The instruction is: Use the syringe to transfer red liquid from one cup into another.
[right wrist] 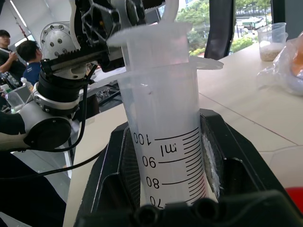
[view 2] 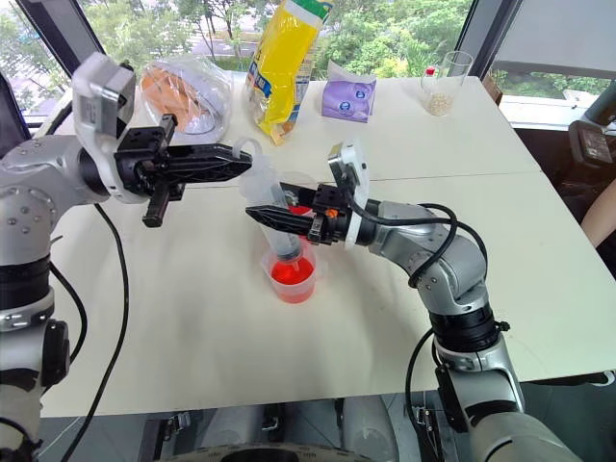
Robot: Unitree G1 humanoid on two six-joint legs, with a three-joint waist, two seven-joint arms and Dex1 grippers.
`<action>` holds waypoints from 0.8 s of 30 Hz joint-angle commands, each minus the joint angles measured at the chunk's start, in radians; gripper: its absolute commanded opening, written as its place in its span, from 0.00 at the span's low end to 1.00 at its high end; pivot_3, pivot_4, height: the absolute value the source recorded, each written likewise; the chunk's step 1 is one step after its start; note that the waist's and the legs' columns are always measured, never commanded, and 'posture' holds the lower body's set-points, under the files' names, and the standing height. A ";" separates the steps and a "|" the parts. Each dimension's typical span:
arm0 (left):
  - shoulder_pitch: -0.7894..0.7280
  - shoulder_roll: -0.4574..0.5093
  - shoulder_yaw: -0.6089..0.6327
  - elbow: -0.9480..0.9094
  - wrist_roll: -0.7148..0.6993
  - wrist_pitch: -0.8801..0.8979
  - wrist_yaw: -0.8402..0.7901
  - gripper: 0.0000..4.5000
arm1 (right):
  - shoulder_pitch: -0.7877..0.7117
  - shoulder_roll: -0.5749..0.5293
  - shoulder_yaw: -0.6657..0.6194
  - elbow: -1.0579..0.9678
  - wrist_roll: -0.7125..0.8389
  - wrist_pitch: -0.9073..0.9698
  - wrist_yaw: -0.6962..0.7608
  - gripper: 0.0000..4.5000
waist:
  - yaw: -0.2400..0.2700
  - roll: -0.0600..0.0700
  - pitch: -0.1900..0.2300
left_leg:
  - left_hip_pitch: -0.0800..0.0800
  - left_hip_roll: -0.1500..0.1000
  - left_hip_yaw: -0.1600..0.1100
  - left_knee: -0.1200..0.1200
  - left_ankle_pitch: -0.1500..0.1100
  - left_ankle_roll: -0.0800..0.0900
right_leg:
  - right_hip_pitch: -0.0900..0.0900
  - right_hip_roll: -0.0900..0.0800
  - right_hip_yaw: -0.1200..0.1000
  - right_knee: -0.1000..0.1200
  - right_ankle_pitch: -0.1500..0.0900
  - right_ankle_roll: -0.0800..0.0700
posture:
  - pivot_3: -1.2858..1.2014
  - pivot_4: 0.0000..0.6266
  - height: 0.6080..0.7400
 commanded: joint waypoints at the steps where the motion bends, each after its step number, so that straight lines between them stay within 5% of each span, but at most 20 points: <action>1: 0.041 0.001 -0.094 -0.047 0.017 0.021 -0.049 0.01 | -0.079 0.026 -0.080 -0.031 0.027 -0.054 -0.034 0.31 | 0.000 0.000 0.000 | 0.000 0.000 0.000 0.000 0.000 0.000 | 0.000 0.000 0.000 0.000 0.000 0.000 | 0.52 0.24 1.00; 11: 0.035 0.003 -0.086 -0.027 0.017 0.037 -0.034 0.01 | -0.053 0.031 -0.075 -0.030 0.031 -0.046 -0.030 0.31 | 0.000 0.000 0.000 | 0.000 0.000 0.000 0.000 0.000 0.000 | 0.000 0.000 0.000 0.000 0.000 0.000 | 0.52 0.24 1.00; 21: -0.014 0.018 -0.008 0.049 0.021 0.034 -0.016 1.00 | -0.013 0.034 -0.052 -0.040 0.056 -0.003 -0.044 0.31 | -0.001 0.000 0.000 | 0.000 0.000 0.000 0.000 0.000 0.000 | 0.000 0.000 0.000 0.000 0.000 0.000 | 0.52 0.24 1.00; 24: -0.013 0.048 0.033 0.065 0.016 0.034 -0.024 1.00 | -0.007 0.037 -0.053 -0.032 0.062 0.007 -0.052 0.31 | -0.004 0.000 0.000 | 0.000 0.000 0.000 0.000 0.000 0.000 | 0.000 0.000 0.000 0.000 0.000 0.000 | 0.52 0.24 1.00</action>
